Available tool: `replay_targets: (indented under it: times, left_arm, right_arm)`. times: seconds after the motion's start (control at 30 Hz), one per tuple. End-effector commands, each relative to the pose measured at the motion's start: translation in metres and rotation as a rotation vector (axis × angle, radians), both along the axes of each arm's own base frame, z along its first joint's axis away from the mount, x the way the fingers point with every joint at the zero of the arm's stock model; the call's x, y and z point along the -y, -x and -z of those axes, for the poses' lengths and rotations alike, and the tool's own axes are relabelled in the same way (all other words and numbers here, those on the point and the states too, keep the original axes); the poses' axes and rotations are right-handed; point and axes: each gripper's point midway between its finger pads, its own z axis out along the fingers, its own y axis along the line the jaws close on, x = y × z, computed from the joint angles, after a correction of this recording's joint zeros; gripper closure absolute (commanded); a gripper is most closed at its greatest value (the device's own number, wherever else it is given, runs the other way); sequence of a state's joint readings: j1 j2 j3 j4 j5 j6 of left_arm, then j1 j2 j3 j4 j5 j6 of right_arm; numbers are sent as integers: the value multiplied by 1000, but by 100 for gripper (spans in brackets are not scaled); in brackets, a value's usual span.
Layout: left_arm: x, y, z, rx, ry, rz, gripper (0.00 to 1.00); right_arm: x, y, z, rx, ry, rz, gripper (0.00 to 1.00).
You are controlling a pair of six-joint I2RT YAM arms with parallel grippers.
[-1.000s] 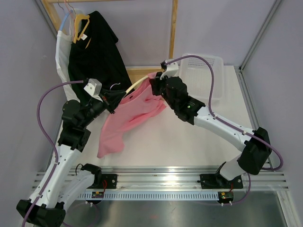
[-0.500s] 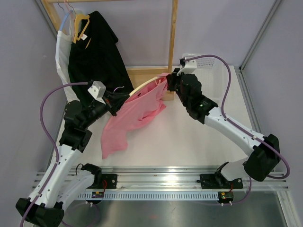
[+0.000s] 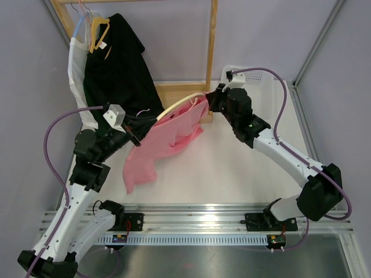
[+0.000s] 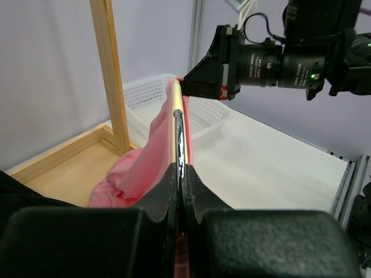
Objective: Remove the t-shirt from the hanger
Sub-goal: Remove the tshirt from the hanger
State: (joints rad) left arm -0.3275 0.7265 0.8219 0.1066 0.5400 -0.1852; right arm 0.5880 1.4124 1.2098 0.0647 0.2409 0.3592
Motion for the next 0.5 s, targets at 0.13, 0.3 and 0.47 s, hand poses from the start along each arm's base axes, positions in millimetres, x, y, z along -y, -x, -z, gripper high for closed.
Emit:
replay_targets:
  times: [0.13,0.3,0.47]
  left_arm:
    - [-17,41,-60,217,96,-16,100]
    - [-26,34,-65,208,155,-80,100]
    - [-30,24,-60,202,219,-116,100]
  right_arm:
    - [26,-19,12,18,0,93,100]
    - [7,-4,24,62,-77,-36,100]
    - [-45,27,20,148,-138,-347,100]
